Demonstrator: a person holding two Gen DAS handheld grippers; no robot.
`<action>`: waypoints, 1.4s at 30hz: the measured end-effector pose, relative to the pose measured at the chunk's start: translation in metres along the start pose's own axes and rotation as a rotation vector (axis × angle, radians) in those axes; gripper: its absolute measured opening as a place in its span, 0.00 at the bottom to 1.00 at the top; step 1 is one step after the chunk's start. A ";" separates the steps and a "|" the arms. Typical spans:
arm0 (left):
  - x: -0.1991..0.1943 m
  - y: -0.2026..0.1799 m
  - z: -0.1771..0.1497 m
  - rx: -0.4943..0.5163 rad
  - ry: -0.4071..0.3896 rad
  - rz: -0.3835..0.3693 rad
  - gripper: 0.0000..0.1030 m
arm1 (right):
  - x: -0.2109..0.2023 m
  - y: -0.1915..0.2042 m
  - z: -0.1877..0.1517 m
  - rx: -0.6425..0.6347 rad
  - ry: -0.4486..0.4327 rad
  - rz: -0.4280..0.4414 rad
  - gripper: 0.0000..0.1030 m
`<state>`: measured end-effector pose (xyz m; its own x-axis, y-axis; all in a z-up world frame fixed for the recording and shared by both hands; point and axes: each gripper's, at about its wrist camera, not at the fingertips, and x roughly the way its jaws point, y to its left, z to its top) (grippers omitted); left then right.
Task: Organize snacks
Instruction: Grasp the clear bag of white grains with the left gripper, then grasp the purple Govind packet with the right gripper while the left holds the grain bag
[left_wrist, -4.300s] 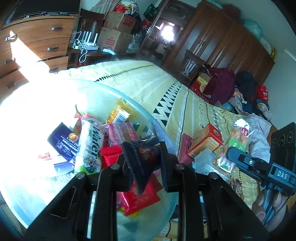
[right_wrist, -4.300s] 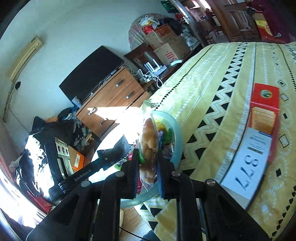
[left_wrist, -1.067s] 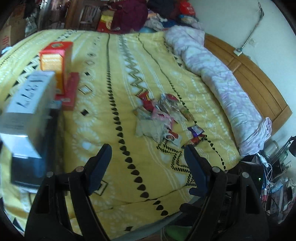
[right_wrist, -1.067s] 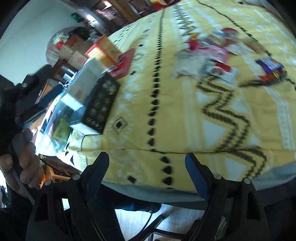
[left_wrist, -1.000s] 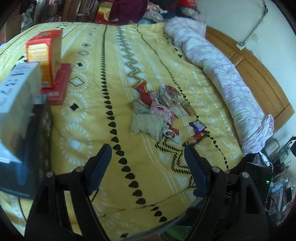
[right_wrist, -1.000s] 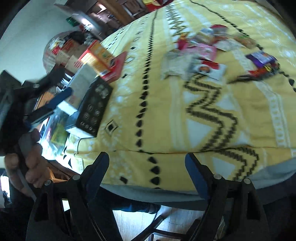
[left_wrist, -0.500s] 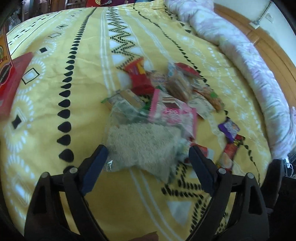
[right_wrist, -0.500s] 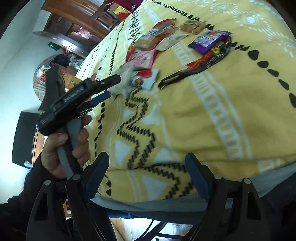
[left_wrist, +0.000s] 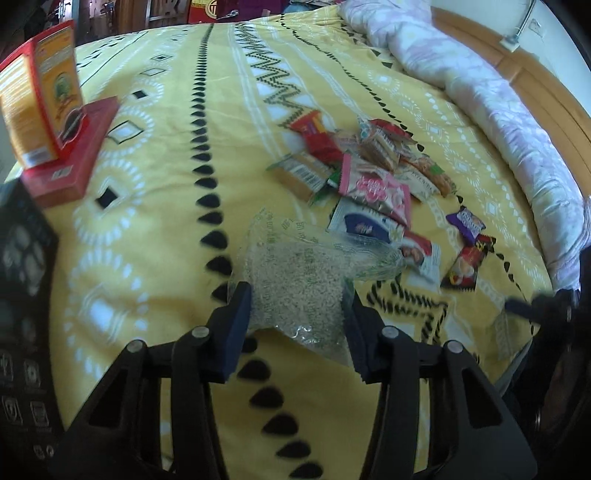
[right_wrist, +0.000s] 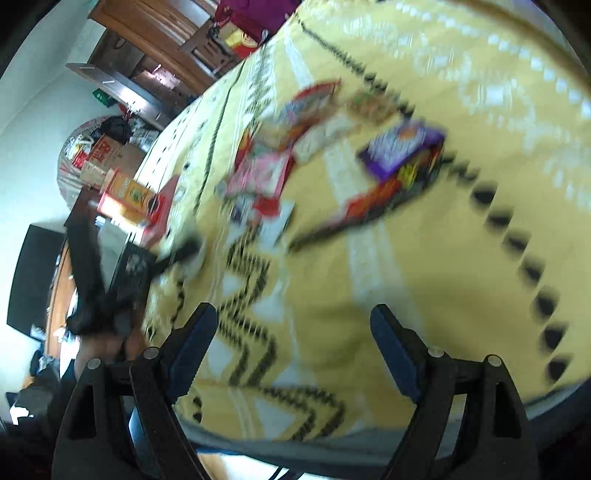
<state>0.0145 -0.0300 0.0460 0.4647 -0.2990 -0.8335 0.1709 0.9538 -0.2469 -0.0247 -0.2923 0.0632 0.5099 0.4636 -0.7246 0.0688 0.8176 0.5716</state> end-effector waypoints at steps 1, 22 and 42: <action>-0.002 0.001 -0.002 -0.003 0.002 0.000 0.47 | 0.002 0.000 0.008 -0.002 0.008 -0.025 0.88; -0.010 0.000 -0.001 -0.039 0.026 -0.052 0.47 | 0.085 -0.031 0.112 -0.326 0.187 -0.419 0.74; -0.141 0.046 0.019 -0.116 -0.239 0.071 0.46 | -0.016 0.120 0.089 -0.478 -0.110 -0.198 0.62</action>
<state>-0.0270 0.0559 0.1617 0.6662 -0.2165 -0.7137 0.0363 0.9652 -0.2589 0.0515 -0.2324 0.1775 0.6156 0.2665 -0.7416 -0.2122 0.9624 0.1697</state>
